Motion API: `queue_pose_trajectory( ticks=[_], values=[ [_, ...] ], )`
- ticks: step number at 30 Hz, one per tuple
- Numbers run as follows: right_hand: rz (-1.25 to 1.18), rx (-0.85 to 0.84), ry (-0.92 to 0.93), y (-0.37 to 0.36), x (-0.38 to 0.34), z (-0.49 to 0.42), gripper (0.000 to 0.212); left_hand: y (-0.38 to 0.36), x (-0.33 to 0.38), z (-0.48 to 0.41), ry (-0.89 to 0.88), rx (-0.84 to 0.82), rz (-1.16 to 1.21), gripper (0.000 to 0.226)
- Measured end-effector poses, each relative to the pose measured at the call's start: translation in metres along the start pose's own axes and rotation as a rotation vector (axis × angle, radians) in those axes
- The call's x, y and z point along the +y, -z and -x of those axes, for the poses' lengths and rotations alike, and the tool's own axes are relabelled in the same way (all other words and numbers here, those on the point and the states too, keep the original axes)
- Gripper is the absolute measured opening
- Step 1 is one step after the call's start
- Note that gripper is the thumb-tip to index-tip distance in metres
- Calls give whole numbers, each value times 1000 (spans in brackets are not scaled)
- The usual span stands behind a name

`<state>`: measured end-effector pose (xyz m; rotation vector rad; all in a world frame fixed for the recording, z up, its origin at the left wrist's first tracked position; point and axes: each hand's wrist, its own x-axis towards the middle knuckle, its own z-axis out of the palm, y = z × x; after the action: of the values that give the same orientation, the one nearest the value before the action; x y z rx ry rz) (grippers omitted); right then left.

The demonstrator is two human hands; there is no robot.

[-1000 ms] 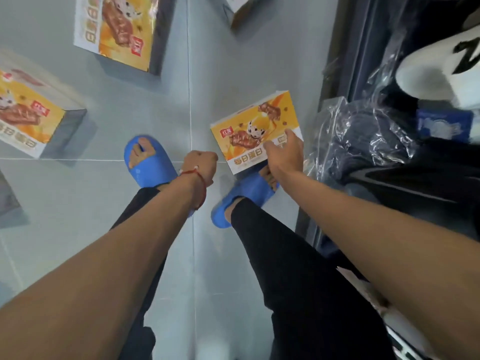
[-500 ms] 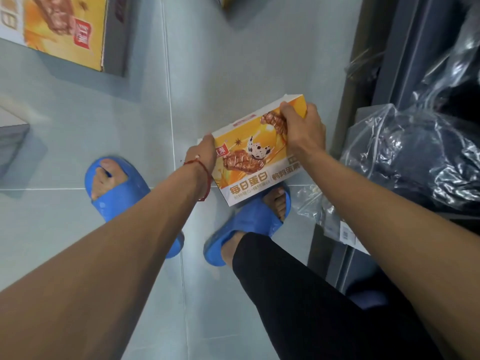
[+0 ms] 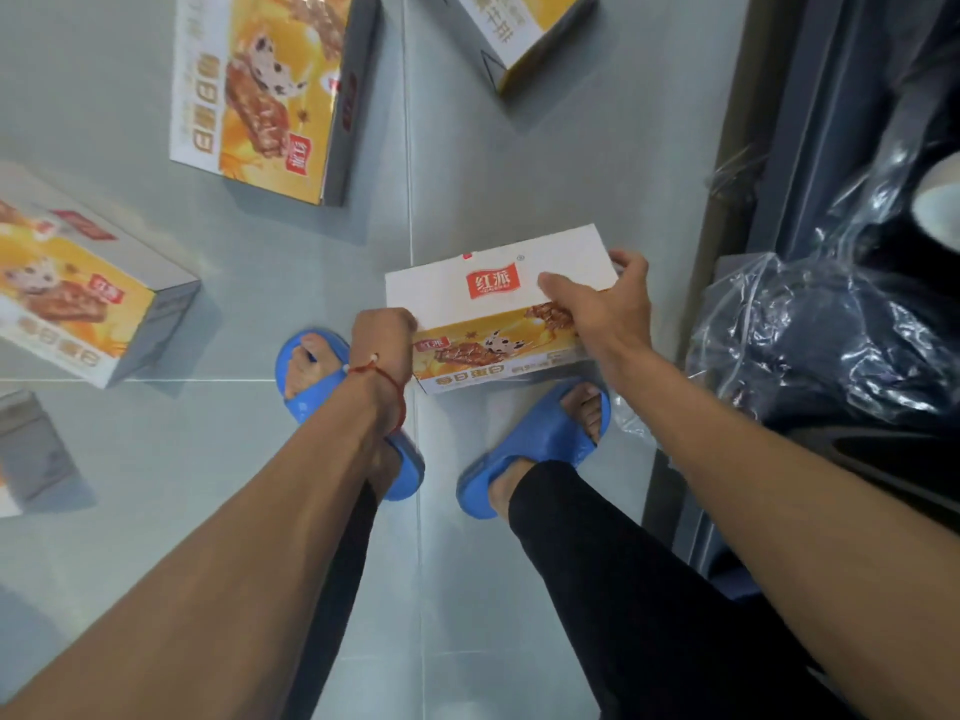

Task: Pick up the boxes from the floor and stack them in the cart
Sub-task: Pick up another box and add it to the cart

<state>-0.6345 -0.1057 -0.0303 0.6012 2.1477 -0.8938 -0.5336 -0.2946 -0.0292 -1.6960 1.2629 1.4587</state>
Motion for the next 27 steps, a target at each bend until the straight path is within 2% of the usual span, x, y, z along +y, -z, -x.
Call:
queue_pose_trajectory(
  ticks=[3,5,7,10,13,17,20,23,27],
  values=[
    [-121,-89,-10,-2,-7,13,80,22,5,-4,-46,63,-28,15],
    [-146,-155,-2,-5,-6,18,70,34,1,-10,-48,135,16,41],
    [-131,-190,22,-12,-4,20,70,44,-10,-24,-56,156,16,62],
    [-159,-209,-9,-25,-1,14,84,49,-18,-33,-63,127,49,63],
    [-90,-226,27,-35,9,5,90,47,-14,-29,-70,66,97,65],
    [-51,-315,25,-34,20,-10,106,50,-20,-48,-216,-83,33,89],
    [-107,-393,7,-33,26,-17,98,48,-24,-59,-266,-160,5,98],
    [-136,-381,-2,-32,25,-11,84,44,-22,-49,-250,-142,70,113],
    [-193,-379,-43,-17,12,19,87,52,-18,-21,-208,-116,97,116]
  ],
)
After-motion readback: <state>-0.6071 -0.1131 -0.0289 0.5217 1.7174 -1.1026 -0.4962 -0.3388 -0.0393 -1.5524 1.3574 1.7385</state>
